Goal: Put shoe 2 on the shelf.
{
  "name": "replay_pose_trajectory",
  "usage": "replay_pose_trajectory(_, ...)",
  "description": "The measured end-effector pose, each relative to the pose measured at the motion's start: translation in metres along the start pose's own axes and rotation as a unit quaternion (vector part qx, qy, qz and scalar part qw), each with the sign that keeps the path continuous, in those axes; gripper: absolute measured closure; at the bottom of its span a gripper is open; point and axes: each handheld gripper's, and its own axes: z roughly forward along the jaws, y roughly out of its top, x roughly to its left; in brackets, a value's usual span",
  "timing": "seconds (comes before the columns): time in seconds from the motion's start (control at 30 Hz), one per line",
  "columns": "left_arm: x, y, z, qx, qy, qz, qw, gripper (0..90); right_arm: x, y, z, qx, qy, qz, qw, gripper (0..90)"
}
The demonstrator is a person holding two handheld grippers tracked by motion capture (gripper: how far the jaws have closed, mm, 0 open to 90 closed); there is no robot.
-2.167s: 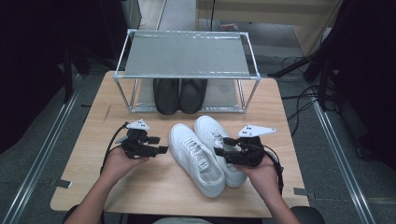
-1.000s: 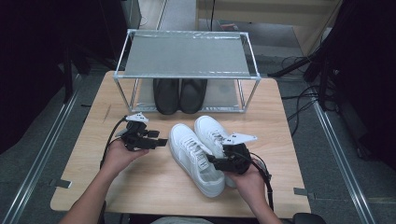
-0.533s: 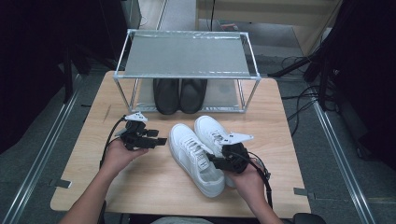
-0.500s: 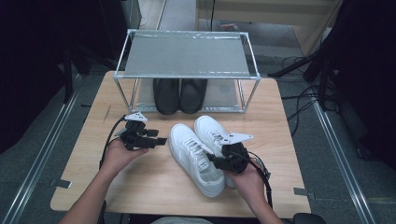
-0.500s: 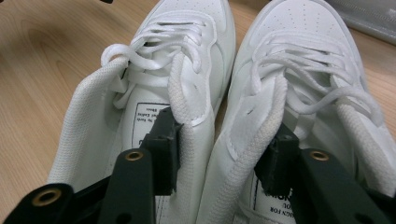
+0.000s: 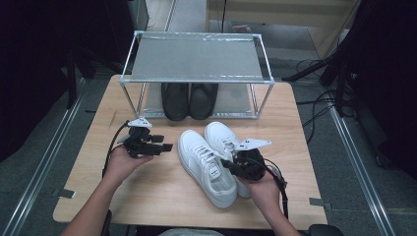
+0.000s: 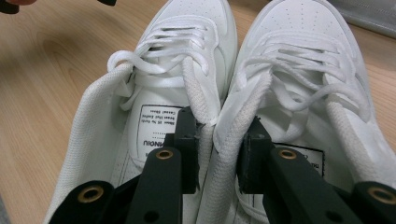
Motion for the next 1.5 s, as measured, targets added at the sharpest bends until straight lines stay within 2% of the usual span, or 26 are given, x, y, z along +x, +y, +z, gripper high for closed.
replay_pose_trajectory(0.13,0.004,-0.001,-0.004,-0.003,0.001,-0.006,1.0000,39.7,-0.004,0.002,-0.001,0.005,0.007,-0.004,1.0000,75.8)
replay_pose_trajectory(0.3,0.005,-0.004,-0.008,-0.010,0.005,-0.009,0.9999,39.7,-0.010,0.009,-0.008,0.011,0.015,-0.032,0.9993,76.4)
replay_pose_trajectory(0.5,0.007,-0.010,-0.012,-0.004,0.019,-0.007,0.9998,39.4,-0.023,0.019,-0.016,0.004,0.059,-0.069,0.9959,76.3)
replay_pose_trajectory(0.57,0.008,-0.013,-0.014,-0.004,0.018,-0.009,0.9998,39.1,-0.028,0.023,-0.014,0.007,0.080,-0.079,0.9936,76.3)
replay_pose_trajectory(0.7,0.009,-0.019,-0.019,0.001,0.032,-0.006,0.9995,38.8,-0.035,0.031,-0.009,0.019,0.117,-0.090,0.9888,76.3)
replay_pose_trajectory(0.8,0.010,-0.023,-0.025,-0.003,0.032,0.001,0.9995,38.6,-0.036,0.039,-0.004,0.038,0.134,-0.099,0.9853,76.3)
replay_pose_trajectory(0.83,0.010,-0.025,-0.027,-0.006,0.036,0.000,0.9993,38.7,-0.035,0.043,-0.002,0.044,0.139,-0.111,0.9830,76.2)
replay_pose_trajectory(0.93,0.014,-0.029,-0.032,-0.010,0.040,-0.009,0.9991,38.4,-0.035,0.052,0.004,0.055,0.158,-0.130,0.9773,76.3)
replay_pose_trajectory(1.07,0.020,-0.034,-0.038,-0.010,0.047,-0.020,0.9987,38.2,-0.038,0.063,0.011,0.054,0.181,-0.143,0.9715,76.2)
replay_pose_trajectory(1.2,0.025,-0.037,-0.043,-0.013,0.061,-0.022,0.9978,38.0,-0.040,0.076,0.014,0.054,0.193,-0.160,0.9666,76.2)
replay_pose_trajectory(1.33,0.029,-0.039,-0.045,-0.014,0.065,-0.031,0.9973,38.0,-0.038,0.091,0.015,0.059,0.198,-0.186,0.9607,76.2)
replay_pose_trajectory(1.5,0.030,-0.039,-0.046,-0.018,0.067,-0.032,0.9971,38.0,-0.032,0.111,0.013,0.067,0.204,-0.201,0.9557,76.1)
